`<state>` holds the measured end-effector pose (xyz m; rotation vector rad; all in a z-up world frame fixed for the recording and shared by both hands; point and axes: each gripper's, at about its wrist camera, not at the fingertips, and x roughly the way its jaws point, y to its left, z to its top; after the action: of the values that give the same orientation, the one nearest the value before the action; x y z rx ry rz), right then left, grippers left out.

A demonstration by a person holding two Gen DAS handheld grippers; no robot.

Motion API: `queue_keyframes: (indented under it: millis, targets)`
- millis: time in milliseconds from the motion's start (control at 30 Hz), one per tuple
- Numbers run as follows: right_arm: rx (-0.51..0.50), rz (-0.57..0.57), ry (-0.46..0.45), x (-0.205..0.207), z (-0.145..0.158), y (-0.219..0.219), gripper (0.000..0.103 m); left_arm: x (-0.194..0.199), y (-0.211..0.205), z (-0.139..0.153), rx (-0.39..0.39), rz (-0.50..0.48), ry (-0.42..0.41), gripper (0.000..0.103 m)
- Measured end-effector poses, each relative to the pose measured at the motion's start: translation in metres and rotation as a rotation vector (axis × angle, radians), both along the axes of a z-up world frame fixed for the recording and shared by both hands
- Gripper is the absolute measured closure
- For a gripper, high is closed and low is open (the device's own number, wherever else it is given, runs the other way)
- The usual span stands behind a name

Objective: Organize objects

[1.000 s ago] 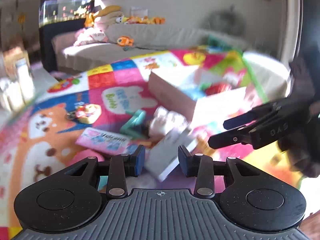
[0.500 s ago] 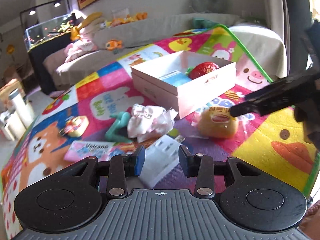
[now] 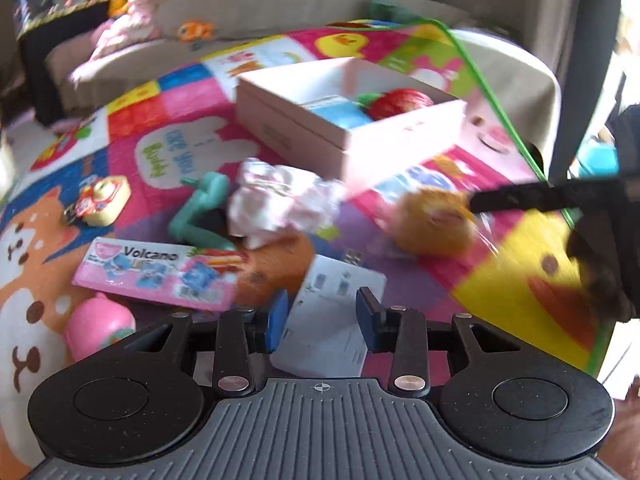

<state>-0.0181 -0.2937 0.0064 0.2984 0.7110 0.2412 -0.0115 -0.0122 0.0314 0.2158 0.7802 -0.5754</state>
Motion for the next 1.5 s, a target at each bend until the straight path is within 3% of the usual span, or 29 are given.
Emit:
queue_keyframes:
  millis: [100,333,433,667,767,900,967,1067,1167,1267,1300,1333,1500]
  targets:
    - [-0.034,0.014,-0.004,-0.001,0.000,0.007,0.000,-0.012,-0.009,0.001,0.025,-0.034,-0.004,0.058]
    - [-0.047,0.026,-0.008,-0.003,0.000,0.011,0.000,-0.001,-0.027,0.002,0.062,-0.010,0.023,0.048]
    - [-0.045,0.024,-0.008,-0.002,0.000,0.010,0.000,0.000,-0.040,-0.009,0.141,-0.014,0.053,0.048]
    - [0.029,-0.011,-0.031,-0.004,-0.004,0.001,0.000,0.001,-0.033,-0.012,0.066,0.060,0.068,0.048]
    - [0.008,0.020,-0.010,-0.001,-0.003,0.003,0.000,-0.004,-0.034,-0.013,0.063,0.080,0.050,0.048]
    - [-0.070,0.134,0.028,0.001,0.005,0.014,0.000,-0.014,-0.030,-0.013,0.052,0.107,0.035,0.050]
    - [-0.120,0.184,-0.034,-0.010,0.015,0.024,0.000,-0.022,-0.024,-0.013,0.045,0.138,0.028,0.050]
    - [-0.299,0.280,-0.141,-0.026,0.029,0.053,0.000,-0.032,-0.015,-0.014,0.040,0.174,0.013,0.050]
    - [-0.416,0.323,-0.146,-0.016,0.028,0.079,0.000,-0.036,-0.010,-0.014,0.026,0.199,0.010,0.050]
    - [-0.421,0.361,-0.069,0.009,0.018,0.088,0.015,-0.039,-0.011,-0.013,0.027,0.220,0.008,0.050]
    - [-0.424,0.360,-0.029,0.015,0.015,0.091,0.032,-0.040,-0.011,-0.013,0.026,0.224,0.010,0.050]
    - [-0.426,0.361,-0.016,0.016,0.014,0.092,0.040,-0.041,-0.010,-0.010,0.017,0.222,0.011,0.050]
    - [-0.343,0.349,-0.106,-0.016,0.049,0.068,0.044,-0.037,-0.016,0.030,-0.049,0.183,-0.087,0.050]
